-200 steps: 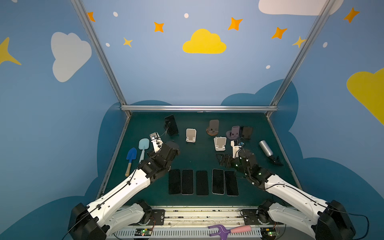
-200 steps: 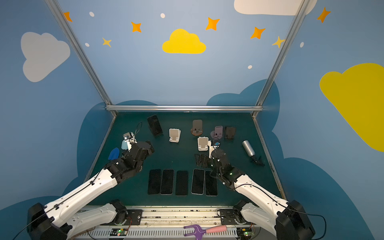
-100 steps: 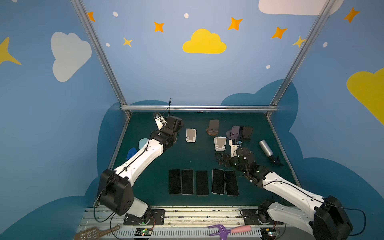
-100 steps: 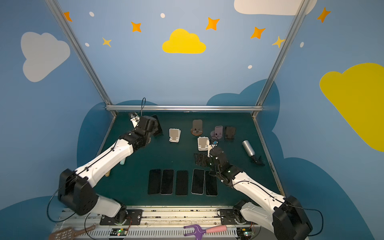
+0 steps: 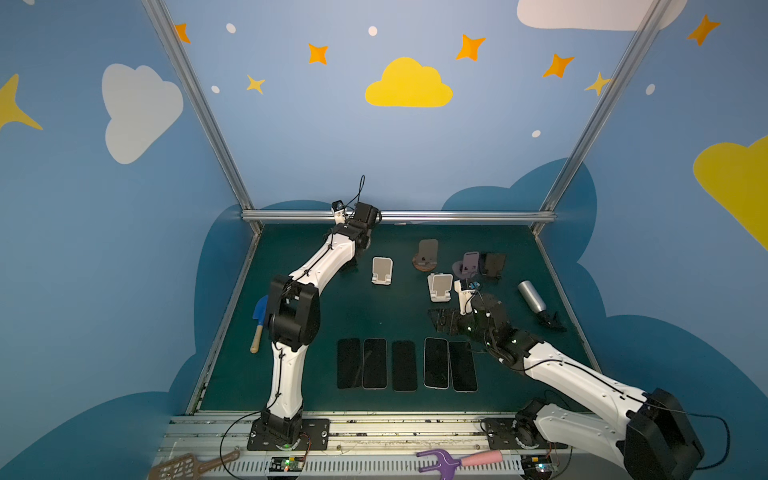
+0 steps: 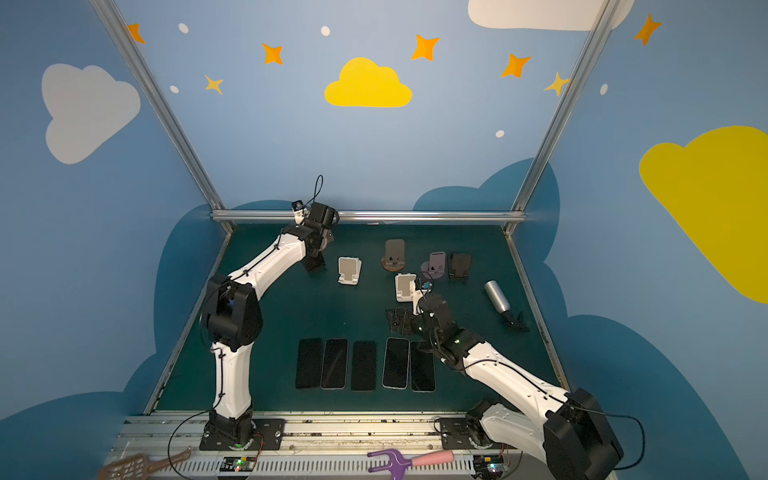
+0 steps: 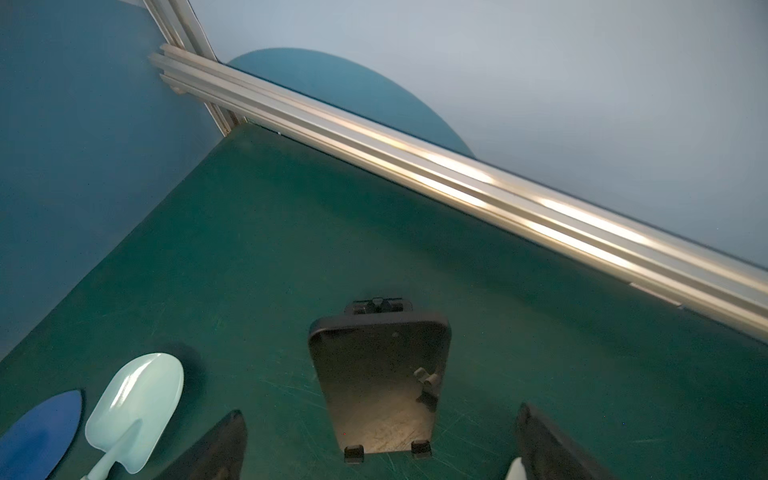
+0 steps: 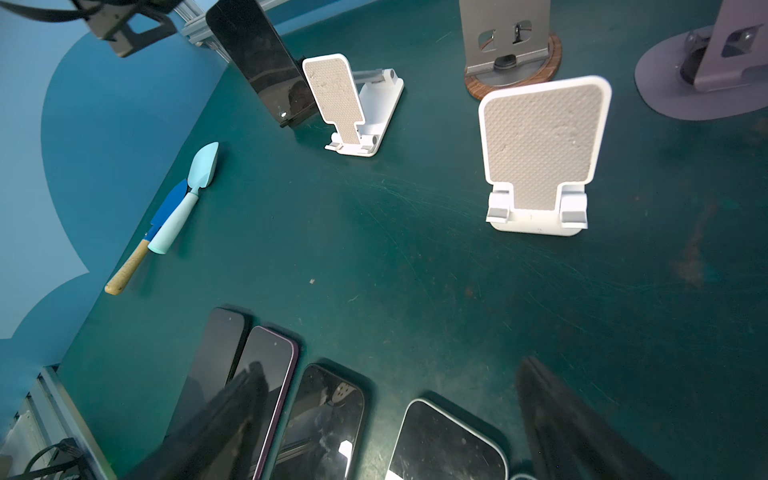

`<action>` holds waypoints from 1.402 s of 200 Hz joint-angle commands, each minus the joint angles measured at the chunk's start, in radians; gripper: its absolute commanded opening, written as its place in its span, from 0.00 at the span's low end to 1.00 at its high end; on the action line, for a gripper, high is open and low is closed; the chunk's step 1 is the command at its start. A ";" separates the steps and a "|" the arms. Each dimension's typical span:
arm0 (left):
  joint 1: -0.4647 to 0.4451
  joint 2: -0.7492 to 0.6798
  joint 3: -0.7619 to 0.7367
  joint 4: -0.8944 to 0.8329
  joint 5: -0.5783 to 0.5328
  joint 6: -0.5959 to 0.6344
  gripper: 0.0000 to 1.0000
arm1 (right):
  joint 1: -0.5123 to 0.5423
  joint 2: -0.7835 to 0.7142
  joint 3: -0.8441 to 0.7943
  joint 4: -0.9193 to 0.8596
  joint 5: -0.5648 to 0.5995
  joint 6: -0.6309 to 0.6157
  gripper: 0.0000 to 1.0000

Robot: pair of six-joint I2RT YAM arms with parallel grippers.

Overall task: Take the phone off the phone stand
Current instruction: 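Close the left gripper on the black phone standing on the black stand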

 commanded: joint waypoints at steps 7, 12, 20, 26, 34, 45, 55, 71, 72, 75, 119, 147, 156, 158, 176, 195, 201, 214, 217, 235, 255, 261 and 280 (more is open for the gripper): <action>0.009 0.025 0.048 -0.088 -0.028 0.040 1.00 | 0.001 0.007 0.040 -0.018 -0.013 -0.017 0.93; 0.011 0.030 0.049 -0.085 -0.026 0.040 1.00 | 0.001 0.007 0.040 -0.017 -0.015 -0.018 0.94; 0.014 0.041 0.057 -0.088 -0.026 0.034 1.00 | 0.001 0.007 0.041 -0.018 -0.016 -0.019 0.94; 0.015 0.050 0.066 -0.097 -0.027 0.028 1.00 | 0.001 0.007 0.040 -0.018 -0.016 -0.019 0.93; 0.016 0.060 0.079 -0.108 -0.029 0.025 1.00 | 0.001 0.008 0.040 -0.016 -0.013 -0.019 0.93; 0.015 0.067 0.082 -0.114 -0.029 0.018 1.00 | 0.001 0.012 0.042 -0.018 -0.010 -0.019 0.93; 0.016 0.064 0.066 -0.098 -0.023 0.015 1.00 | -0.001 0.014 0.043 -0.019 -0.009 -0.020 0.93; 0.020 0.064 0.042 -0.073 -0.006 0.016 1.00 | -0.001 0.014 0.043 -0.018 -0.013 -0.019 0.93; 0.021 0.064 0.042 -0.071 -0.005 0.017 1.00 | -0.001 0.015 0.043 -0.018 -0.014 -0.019 0.93; 0.022 0.064 0.038 -0.066 0.000 0.021 1.00 | -0.001 0.015 0.042 -0.017 -0.016 -0.019 0.93; 0.037 0.067 0.013 -0.003 0.046 0.026 1.00 | -0.002 0.012 0.043 -0.020 -0.016 -0.019 0.93; 0.040 0.079 0.008 0.020 0.048 0.034 1.00 | -0.002 0.013 0.045 -0.022 -0.018 -0.019 0.93; 0.042 0.083 0.008 0.025 0.048 0.034 1.00 | -0.004 0.014 0.045 -0.020 -0.022 -0.019 0.93; 0.043 0.084 0.009 0.026 0.049 0.034 1.00 | -0.004 0.015 0.045 -0.019 -0.023 -0.019 0.93; 0.043 0.094 0.006 0.033 0.040 0.032 1.00 | -0.004 0.018 0.048 -0.017 -0.041 -0.024 0.93; 0.045 0.092 -0.027 0.075 0.025 0.044 1.00 | -0.004 0.011 0.051 -0.025 -0.040 -0.026 0.93; 0.047 0.090 -0.040 0.092 0.026 0.047 1.00 | -0.004 0.006 0.048 -0.021 -0.036 -0.025 0.93; 0.049 0.086 -0.062 0.129 0.033 0.056 1.00 | -0.004 0.001 0.044 -0.019 -0.035 -0.028 0.93; 0.050 0.085 -0.067 0.137 0.035 0.059 1.00 | -0.004 0.001 0.045 -0.020 -0.035 -0.028 0.93; 0.054 0.088 -0.076 0.170 0.052 0.066 1.00 | -0.004 0.007 0.047 -0.018 -0.041 -0.028 0.93; 0.060 0.103 -0.054 0.163 0.060 0.068 1.00 | -0.004 0.016 0.051 -0.018 -0.048 -0.028 0.93; 0.060 0.105 -0.052 0.166 0.060 0.071 1.00 | -0.004 0.017 0.051 -0.019 -0.049 -0.029 0.93; 0.064 0.110 -0.050 0.176 0.061 0.080 0.98 | -0.004 0.021 0.051 -0.017 -0.050 -0.029 0.93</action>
